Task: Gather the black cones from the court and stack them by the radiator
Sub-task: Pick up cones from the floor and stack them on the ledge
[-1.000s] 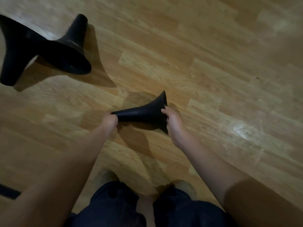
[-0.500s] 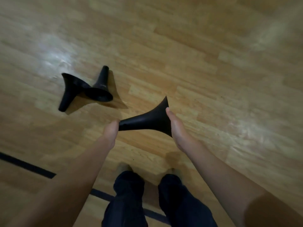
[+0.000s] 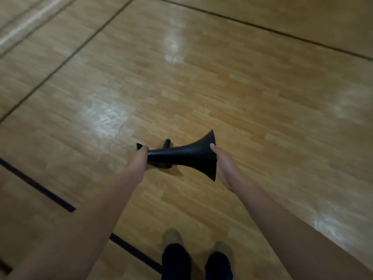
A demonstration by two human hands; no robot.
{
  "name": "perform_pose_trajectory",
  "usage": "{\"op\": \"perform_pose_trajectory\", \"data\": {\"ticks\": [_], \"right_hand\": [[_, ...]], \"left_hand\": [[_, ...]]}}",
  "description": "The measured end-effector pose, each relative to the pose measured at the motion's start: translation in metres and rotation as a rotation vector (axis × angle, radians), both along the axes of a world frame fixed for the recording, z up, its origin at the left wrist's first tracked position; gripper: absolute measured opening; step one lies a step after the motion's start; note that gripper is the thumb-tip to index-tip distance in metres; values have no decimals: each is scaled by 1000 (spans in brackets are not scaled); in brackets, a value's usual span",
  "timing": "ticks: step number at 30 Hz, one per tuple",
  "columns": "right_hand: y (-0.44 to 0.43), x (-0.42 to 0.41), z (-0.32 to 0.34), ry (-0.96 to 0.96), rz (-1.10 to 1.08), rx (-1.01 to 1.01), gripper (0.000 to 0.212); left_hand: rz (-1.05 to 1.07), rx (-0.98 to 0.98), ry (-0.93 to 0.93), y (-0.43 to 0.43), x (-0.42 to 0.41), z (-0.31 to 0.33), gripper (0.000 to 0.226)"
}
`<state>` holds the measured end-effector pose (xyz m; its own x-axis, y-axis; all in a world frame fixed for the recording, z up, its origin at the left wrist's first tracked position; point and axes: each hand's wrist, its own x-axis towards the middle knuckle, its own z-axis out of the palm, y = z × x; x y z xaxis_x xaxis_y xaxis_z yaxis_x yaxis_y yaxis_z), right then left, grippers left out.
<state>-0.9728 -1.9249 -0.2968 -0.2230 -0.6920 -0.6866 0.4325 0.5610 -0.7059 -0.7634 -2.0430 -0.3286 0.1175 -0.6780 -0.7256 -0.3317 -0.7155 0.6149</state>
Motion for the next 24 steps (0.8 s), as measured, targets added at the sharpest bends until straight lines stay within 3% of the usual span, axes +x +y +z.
{"op": "perform_pose_trajectory", "data": {"ticks": [5,9,14,17,21,24], "right_hand": [[-23,37,52,66,68,-115,78],[-38,74,93,78,107,-177,59],[-50,116,129,61,206,-216,50],[-55,142,146,56,325,-221,45],[-54,185,163,34,571,-272,20],[-45,222,168,9,742,-295,22]], "left_hand": [[45,-104,40,-10,51,74,33],[92,-176,37,-7,98,119,42],[216,-256,-19,14,146,155,36],[297,-297,-79,37,172,173,28],[417,-381,-212,89,207,192,20],[575,-372,-245,140,237,202,20]]}}
